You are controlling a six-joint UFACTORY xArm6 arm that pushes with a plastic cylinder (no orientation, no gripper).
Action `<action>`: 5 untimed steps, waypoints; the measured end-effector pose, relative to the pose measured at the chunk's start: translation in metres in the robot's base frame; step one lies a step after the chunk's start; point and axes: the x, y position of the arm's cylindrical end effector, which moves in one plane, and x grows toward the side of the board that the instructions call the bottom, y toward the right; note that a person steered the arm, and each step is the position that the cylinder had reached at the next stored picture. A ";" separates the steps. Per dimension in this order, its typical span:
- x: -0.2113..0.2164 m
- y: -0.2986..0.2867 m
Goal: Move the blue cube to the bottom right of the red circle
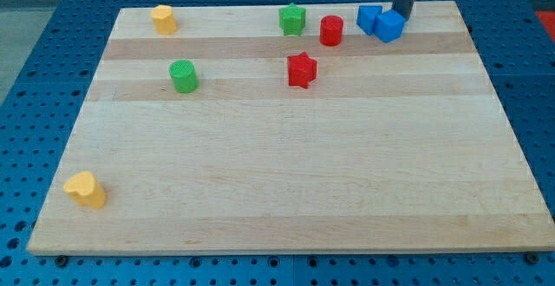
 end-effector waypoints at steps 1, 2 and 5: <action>0.024 -0.008; 0.044 -0.029; 0.057 -0.009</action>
